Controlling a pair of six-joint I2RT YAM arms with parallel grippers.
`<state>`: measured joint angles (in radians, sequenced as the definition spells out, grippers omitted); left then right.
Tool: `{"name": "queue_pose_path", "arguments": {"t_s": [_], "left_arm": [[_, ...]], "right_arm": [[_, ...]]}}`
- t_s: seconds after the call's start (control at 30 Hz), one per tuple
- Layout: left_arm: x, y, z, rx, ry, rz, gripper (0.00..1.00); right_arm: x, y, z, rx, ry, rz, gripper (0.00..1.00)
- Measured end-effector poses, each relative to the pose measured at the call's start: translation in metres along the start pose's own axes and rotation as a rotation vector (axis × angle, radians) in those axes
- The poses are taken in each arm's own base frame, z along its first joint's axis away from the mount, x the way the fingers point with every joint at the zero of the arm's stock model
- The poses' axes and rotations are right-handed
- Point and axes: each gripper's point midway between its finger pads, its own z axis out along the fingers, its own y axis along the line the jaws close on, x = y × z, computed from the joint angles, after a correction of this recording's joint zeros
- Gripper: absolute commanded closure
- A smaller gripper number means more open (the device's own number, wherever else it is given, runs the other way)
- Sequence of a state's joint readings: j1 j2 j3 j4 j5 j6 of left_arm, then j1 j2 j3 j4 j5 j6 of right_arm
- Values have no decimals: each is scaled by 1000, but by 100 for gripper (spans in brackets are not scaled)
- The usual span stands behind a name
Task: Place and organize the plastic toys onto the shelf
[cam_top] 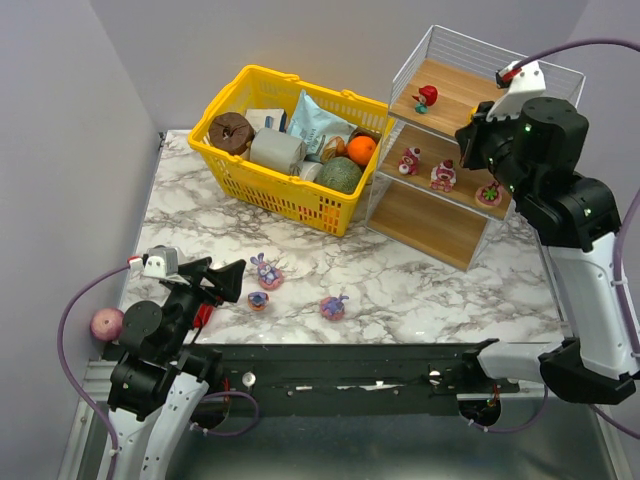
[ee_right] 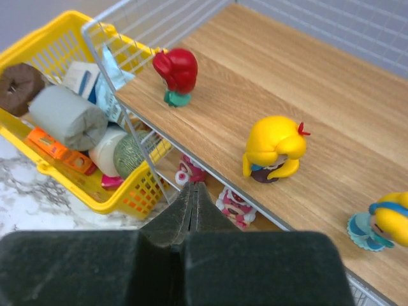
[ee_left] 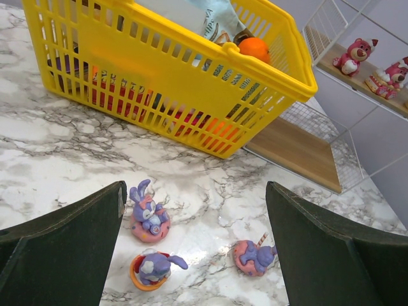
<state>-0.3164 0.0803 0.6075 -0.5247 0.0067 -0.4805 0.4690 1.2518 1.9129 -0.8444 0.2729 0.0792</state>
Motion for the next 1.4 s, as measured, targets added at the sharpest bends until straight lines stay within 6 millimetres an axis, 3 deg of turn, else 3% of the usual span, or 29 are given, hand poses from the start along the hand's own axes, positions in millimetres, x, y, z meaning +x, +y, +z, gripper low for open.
{"name": "queue_pose_path", "arguments": {"t_s": [0.17,0.73,1.13,1.4], "left_arm": [[0,0,0,0,0,0,1],[0,0,0,0,0,0,1],[0,0,0,0,0,0,1],[0,0,0,0,0,0,1]], "right_arm": [[16,-9,12,69,56,7,99],[16,-39,13,214,52,35,99],[32,-42,31,236,101,21,99],[31,-43,39,236,96,26,99]]}}
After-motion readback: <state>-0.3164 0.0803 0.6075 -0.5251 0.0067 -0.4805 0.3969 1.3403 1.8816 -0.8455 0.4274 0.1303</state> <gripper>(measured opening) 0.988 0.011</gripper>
